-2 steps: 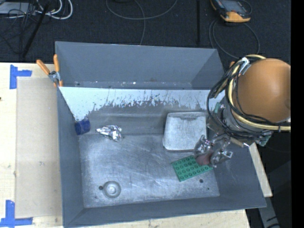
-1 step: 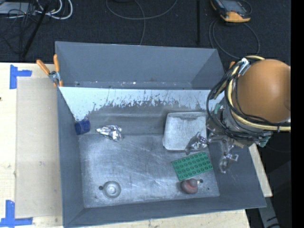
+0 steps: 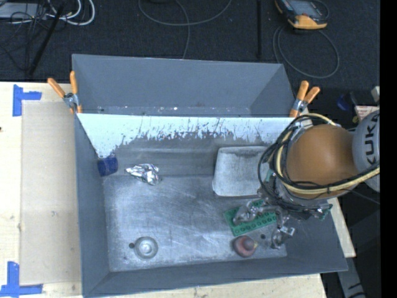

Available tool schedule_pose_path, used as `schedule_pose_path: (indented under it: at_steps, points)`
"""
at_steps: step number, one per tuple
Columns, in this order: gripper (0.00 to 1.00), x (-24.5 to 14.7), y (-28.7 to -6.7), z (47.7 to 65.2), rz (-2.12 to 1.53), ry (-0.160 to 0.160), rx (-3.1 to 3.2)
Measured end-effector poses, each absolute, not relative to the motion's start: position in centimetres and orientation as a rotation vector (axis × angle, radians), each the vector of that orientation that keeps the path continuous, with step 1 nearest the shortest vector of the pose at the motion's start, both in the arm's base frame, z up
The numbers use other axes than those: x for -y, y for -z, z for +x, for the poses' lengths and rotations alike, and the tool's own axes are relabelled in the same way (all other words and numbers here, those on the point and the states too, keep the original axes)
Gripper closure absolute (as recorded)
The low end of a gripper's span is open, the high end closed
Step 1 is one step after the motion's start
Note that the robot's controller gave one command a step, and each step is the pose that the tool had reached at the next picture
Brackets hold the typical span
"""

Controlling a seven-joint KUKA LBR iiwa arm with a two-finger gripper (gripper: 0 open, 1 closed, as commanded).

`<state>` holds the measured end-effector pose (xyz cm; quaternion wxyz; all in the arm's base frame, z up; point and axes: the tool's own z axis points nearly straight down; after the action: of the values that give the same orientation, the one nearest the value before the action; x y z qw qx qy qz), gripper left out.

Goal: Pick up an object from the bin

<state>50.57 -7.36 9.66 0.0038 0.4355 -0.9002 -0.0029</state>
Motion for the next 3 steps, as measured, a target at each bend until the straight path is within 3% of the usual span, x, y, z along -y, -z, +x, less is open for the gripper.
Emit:
schedule_pose_path:
  at_steps: [1,2,3]
  points:
    - [0.00,6.6,-7.5,50.5,1.743,-0.007,2.630]
    - [0.00,9.7,-13.2,49.5,2.312,0.001,2.128]
    - [0.00,6.1,-8.8,48.1,1.911,0.007,2.490]
